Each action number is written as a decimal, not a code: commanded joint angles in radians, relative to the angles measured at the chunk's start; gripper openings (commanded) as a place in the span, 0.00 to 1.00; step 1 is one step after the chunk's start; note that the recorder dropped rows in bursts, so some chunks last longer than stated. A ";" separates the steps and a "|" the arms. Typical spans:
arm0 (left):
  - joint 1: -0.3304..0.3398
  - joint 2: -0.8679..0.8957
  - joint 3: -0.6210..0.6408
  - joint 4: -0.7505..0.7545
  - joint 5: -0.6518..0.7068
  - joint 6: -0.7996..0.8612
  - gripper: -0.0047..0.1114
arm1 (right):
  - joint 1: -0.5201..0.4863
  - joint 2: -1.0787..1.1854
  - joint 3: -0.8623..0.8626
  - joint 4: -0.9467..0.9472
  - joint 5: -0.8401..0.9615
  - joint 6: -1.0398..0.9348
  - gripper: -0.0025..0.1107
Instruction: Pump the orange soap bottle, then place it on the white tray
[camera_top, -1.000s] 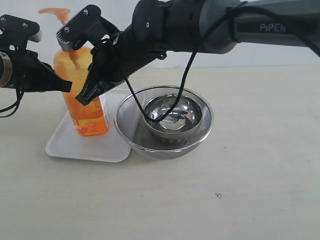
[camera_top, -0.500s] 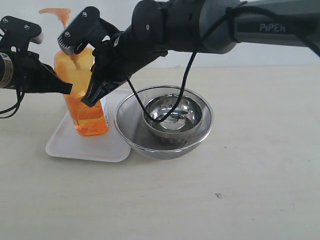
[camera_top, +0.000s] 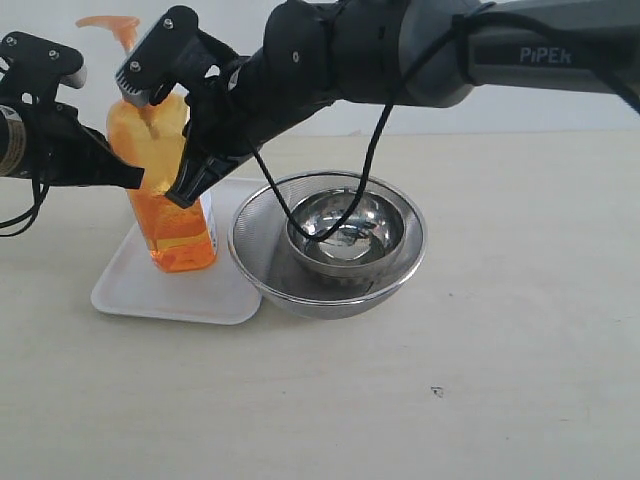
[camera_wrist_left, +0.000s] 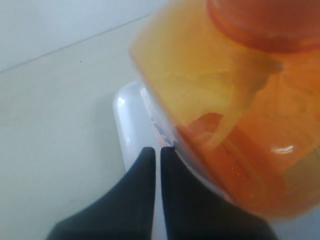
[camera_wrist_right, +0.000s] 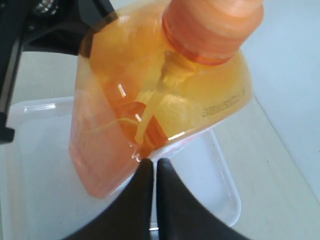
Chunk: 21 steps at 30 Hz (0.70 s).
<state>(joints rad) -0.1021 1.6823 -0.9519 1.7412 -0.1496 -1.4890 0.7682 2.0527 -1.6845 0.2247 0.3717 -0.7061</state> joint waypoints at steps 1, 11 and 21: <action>0.000 0.001 -0.012 0.003 -0.019 0.018 0.08 | -0.001 -0.005 -0.002 0.000 -0.029 -0.001 0.02; 0.000 0.001 -0.036 0.003 -0.019 0.025 0.08 | -0.001 -0.005 -0.002 0.000 -0.038 -0.001 0.02; 0.000 0.001 -0.038 0.003 -0.019 0.032 0.08 | -0.001 -0.005 -0.002 0.008 -0.037 -0.001 0.02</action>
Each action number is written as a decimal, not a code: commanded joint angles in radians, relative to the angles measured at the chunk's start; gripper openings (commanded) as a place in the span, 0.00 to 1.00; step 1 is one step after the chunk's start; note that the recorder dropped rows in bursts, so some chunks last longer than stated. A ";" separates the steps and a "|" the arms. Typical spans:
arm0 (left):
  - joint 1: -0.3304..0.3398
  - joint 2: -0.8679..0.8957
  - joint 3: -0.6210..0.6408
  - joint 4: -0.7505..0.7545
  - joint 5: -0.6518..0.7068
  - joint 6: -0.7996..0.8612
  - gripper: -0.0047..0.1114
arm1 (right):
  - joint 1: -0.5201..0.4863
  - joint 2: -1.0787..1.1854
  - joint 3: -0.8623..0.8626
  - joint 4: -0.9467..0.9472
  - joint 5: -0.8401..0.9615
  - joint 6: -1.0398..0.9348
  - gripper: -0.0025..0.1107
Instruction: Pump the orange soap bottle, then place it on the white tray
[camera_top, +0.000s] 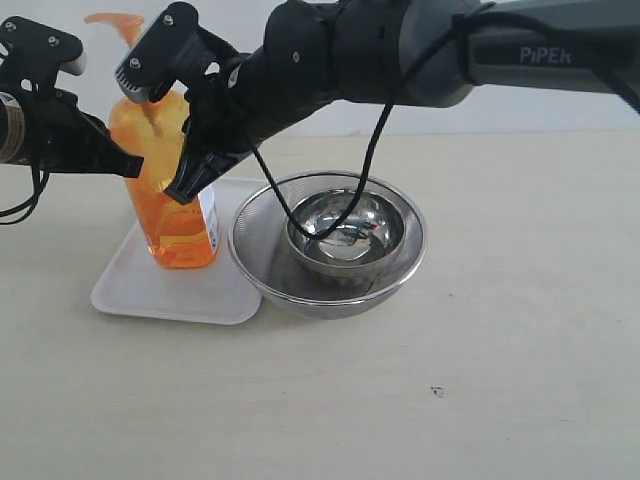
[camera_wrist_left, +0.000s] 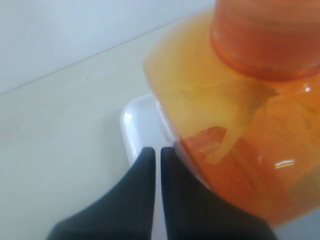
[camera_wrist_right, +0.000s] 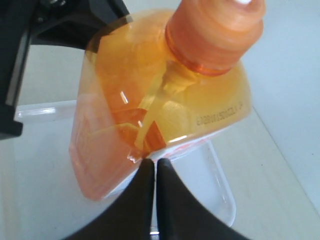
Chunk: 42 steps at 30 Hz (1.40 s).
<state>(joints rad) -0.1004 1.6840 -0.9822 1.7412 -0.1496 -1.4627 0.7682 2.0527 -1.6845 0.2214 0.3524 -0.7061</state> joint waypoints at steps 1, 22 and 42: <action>-0.001 -0.001 -0.007 0.003 -0.019 0.005 0.08 | -0.001 -0.005 -0.002 0.014 -0.018 -0.001 0.02; -0.001 0.004 -0.030 0.003 -0.035 0.024 0.08 | -0.001 -0.005 -0.002 0.019 -0.007 -0.003 0.02; -0.001 -0.140 0.043 0.003 0.166 -0.038 0.08 | -0.003 -0.014 -0.002 -0.066 0.064 0.024 0.02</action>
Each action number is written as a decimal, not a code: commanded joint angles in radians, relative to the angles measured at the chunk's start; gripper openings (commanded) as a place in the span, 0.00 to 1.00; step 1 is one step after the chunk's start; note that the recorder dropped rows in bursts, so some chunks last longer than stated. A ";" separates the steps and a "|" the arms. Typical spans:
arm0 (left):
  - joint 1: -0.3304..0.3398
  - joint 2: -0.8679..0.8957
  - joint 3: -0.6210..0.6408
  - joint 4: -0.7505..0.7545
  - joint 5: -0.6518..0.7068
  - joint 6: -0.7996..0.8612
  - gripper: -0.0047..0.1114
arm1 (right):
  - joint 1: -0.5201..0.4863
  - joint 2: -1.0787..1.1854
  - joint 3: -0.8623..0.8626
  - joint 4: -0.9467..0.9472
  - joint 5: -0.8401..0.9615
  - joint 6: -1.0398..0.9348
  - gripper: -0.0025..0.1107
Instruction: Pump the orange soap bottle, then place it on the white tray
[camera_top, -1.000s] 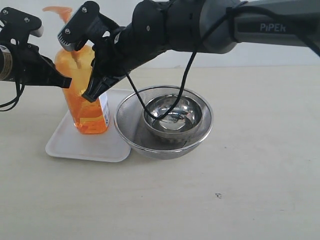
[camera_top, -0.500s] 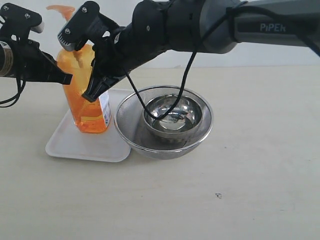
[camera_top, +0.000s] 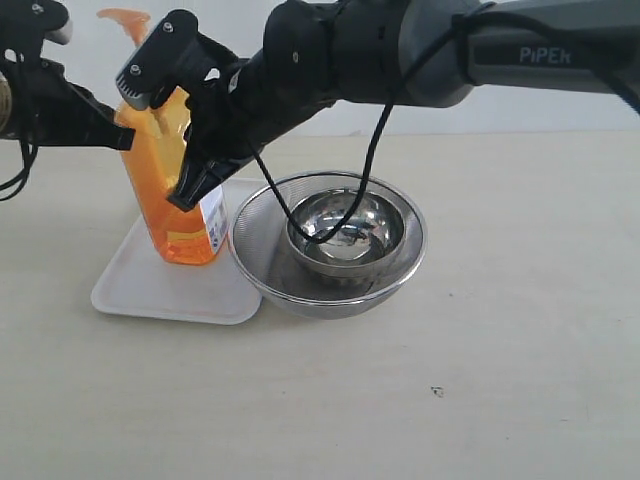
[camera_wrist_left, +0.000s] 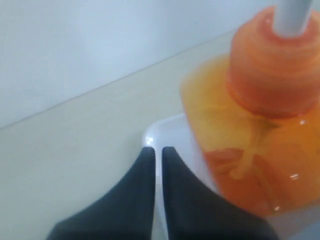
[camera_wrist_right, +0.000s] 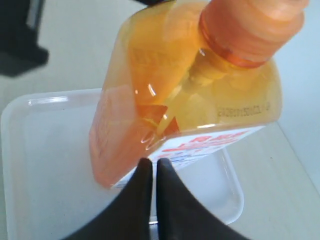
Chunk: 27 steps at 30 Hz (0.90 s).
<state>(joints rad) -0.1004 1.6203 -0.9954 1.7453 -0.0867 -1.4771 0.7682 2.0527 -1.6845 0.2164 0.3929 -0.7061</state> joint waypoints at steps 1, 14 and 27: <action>-0.001 -0.098 0.073 -0.001 0.123 -0.025 0.08 | -0.003 -0.019 -0.002 -0.098 0.033 0.053 0.02; -0.001 -0.555 0.365 -0.001 0.071 -0.253 0.08 | -0.124 -0.174 -0.002 -0.528 0.300 0.599 0.02; -0.001 -0.998 0.618 -0.001 -0.007 -0.435 0.08 | -0.170 -0.361 -0.002 -0.270 0.453 0.459 0.02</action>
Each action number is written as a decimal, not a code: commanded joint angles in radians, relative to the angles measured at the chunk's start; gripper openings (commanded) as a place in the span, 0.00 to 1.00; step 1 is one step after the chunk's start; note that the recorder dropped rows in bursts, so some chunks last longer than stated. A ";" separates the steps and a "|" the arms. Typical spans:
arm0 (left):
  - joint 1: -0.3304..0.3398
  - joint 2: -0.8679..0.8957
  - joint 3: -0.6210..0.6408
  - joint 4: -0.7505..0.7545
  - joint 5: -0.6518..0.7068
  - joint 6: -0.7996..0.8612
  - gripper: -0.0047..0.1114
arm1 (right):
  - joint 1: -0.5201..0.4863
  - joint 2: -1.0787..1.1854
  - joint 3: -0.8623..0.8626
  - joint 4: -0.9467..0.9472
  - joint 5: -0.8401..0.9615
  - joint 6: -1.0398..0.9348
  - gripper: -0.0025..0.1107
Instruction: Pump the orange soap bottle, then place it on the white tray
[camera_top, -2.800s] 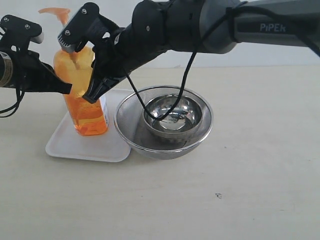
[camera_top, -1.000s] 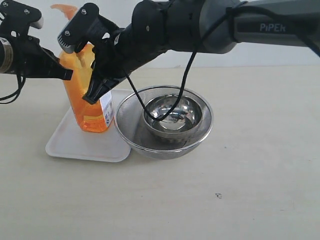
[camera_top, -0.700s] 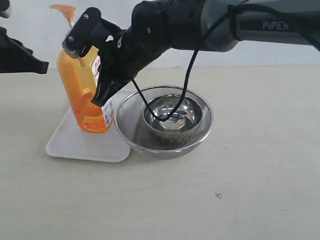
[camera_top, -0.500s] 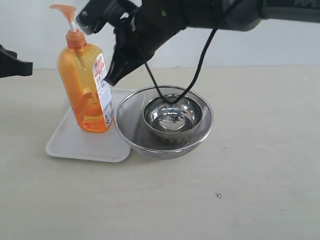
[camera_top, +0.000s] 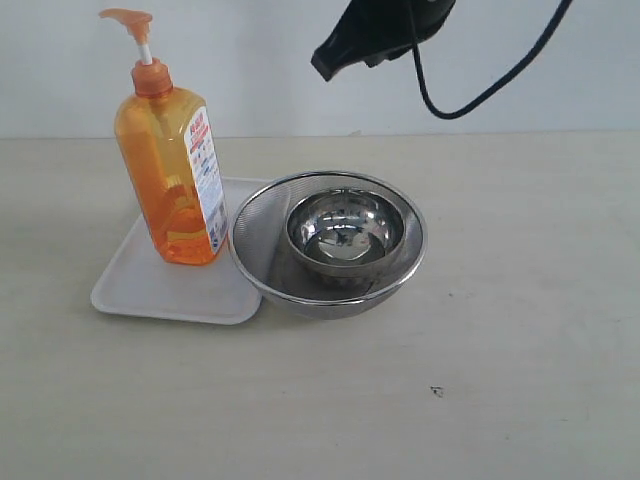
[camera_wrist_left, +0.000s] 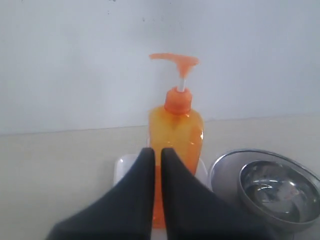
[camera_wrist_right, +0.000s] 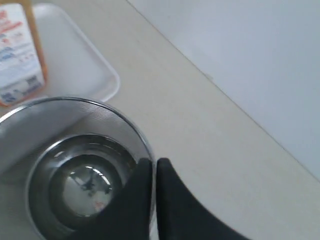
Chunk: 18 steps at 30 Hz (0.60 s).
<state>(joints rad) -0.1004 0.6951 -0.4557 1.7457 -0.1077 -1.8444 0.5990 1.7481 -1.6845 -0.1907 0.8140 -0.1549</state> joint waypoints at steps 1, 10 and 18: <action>-0.001 -0.085 0.093 -0.001 0.024 -0.072 0.08 | -0.001 -0.066 -0.002 0.175 0.050 -0.124 0.02; -0.001 -0.164 0.137 -0.001 0.050 -0.077 0.08 | -0.001 -0.072 -0.002 0.287 0.121 -0.147 0.02; -0.001 -0.166 0.137 -0.001 0.052 -0.077 0.08 | -0.001 -0.072 -0.002 0.287 0.108 -0.139 0.02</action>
<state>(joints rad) -0.1004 0.5362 -0.3227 1.7457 -0.0652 -1.9089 0.5990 1.6832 -1.6845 0.0925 0.9287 -0.3017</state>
